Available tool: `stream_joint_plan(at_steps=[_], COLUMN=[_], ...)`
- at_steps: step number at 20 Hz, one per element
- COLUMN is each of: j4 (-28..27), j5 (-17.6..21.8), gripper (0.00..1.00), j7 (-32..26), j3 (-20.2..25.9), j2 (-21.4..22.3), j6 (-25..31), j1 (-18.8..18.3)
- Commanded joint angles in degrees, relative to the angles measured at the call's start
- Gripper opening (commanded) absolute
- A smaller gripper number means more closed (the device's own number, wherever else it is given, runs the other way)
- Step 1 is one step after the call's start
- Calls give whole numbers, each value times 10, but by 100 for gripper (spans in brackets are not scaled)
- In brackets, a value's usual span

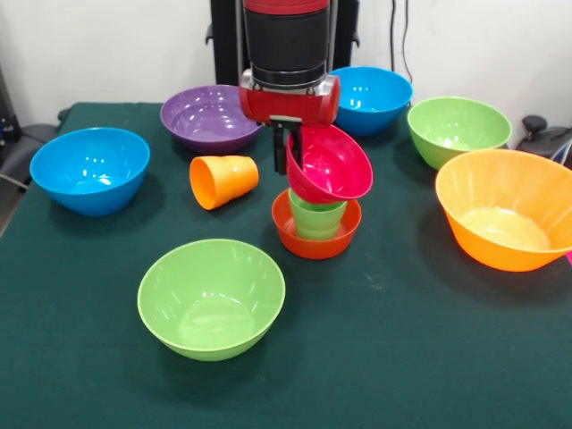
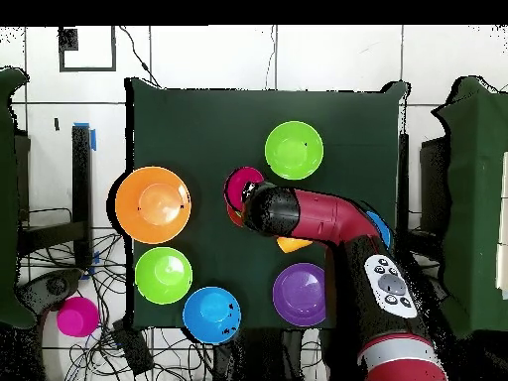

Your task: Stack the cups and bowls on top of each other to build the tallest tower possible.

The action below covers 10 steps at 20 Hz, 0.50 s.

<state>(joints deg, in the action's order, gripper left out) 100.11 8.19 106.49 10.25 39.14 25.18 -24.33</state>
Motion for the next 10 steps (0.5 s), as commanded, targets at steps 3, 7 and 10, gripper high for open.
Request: stream_joint_plan(at_steps=[3,7,10], j4=[16,17,16], j5=[-22,-23,-23], gripper=[0,0,0], j7=[75,75,72], j3=[30,30,31], j2=[-36,-36,-37], j6=[-23,-24,-24], j1=[12,12,11])
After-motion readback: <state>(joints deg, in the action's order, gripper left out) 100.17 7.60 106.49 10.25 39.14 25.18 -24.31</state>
